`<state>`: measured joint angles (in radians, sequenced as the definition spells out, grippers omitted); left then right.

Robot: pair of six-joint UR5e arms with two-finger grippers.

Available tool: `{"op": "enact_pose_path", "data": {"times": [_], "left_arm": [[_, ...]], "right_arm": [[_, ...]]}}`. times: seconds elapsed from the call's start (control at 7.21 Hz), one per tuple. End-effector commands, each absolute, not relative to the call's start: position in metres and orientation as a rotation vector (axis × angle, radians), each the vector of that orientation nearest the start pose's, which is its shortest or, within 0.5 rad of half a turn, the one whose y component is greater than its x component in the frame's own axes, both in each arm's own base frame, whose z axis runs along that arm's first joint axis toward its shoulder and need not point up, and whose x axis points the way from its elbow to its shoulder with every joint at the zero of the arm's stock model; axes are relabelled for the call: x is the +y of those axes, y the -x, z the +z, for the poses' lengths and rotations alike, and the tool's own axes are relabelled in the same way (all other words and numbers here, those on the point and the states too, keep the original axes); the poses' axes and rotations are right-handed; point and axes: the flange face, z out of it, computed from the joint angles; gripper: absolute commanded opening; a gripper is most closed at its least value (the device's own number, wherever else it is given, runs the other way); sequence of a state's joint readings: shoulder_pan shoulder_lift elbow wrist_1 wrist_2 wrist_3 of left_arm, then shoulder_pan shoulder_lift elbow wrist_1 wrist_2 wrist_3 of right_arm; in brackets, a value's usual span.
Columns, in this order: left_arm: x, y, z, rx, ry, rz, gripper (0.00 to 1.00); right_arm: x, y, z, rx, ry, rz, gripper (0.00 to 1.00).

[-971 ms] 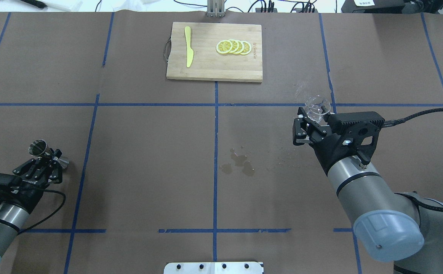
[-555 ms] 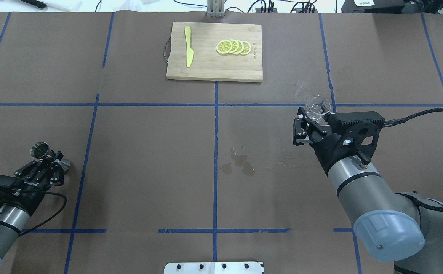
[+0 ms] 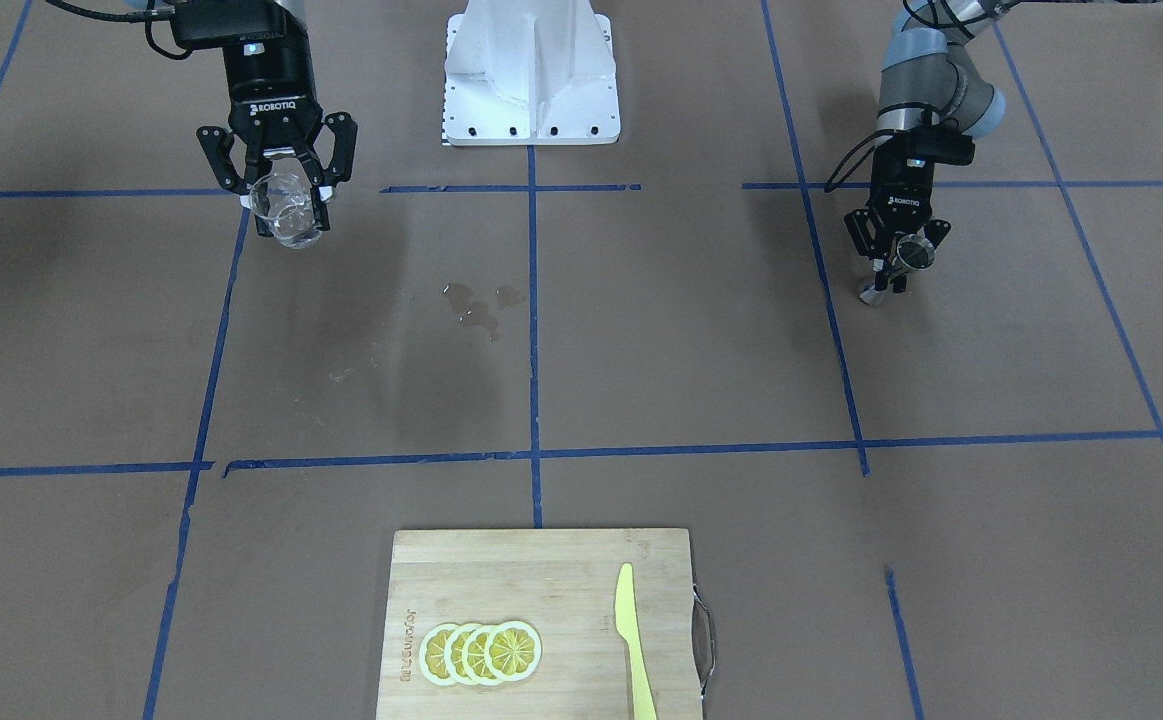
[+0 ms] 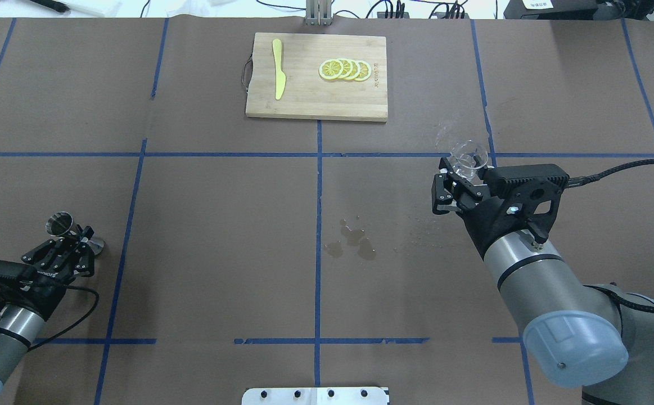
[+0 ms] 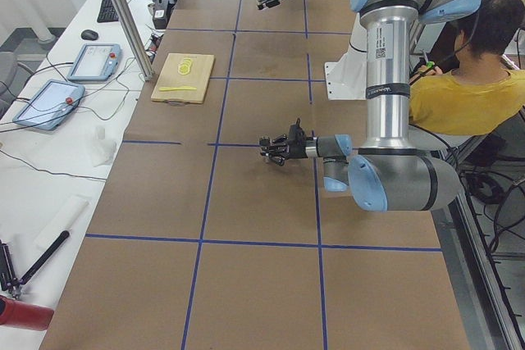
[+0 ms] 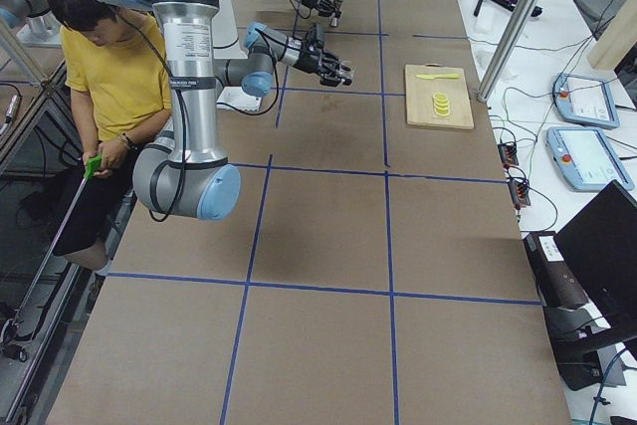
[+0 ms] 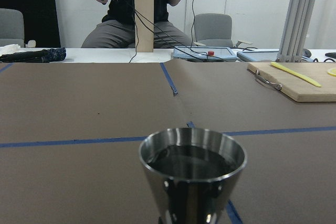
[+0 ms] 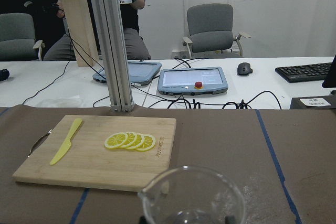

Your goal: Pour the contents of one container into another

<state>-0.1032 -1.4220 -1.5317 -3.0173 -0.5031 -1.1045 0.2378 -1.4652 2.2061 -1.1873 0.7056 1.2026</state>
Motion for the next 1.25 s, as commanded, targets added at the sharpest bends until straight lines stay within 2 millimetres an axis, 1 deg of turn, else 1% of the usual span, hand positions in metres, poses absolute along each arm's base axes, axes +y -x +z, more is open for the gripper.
{"op": "enact_pose_path", "data": {"times": [0.0, 0.14, 0.42, 0.56, 0.97, 1.11], "left_arm": [[-0.2602, -0.374, 0.5763, 0.814, -1.178, -0.369, 0.0], [-0.2597, -0.3745, 0.5764, 0.813, -1.177, -0.367, 0.0], [-0.2591, -0.3749, 0.5764, 0.814, -1.176, -0.366, 0.05], [-0.2591, -0.3749, 0.5765, 0.813, -1.177, -0.364, 0.12], [-0.2585, -0.3753, 0.5772, 0.811, -1.177, -0.36, 0.55], [-0.2585, -0.3753, 0.5772, 0.81, -1.178, -0.358, 0.92]], "right_arm": [[-0.3057, 0.3736, 0.2578, -0.771, -1.043, 0.374, 0.0], [-0.305, 0.3736, 0.2572, -0.773, -1.043, 0.374, 0.0], [-0.3049, 0.3731, 0.2566, -0.774, -1.043, 0.374, 0.0], [-0.3049, 0.3731, 0.2566, -0.774, -1.043, 0.374, 0.0], [-0.3043, 0.3706, 0.2536, -0.781, -1.044, 0.378, 0.0], [-0.3043, 0.3706, 0.2536, -0.781, -1.044, 0.378, 0.0]]}}
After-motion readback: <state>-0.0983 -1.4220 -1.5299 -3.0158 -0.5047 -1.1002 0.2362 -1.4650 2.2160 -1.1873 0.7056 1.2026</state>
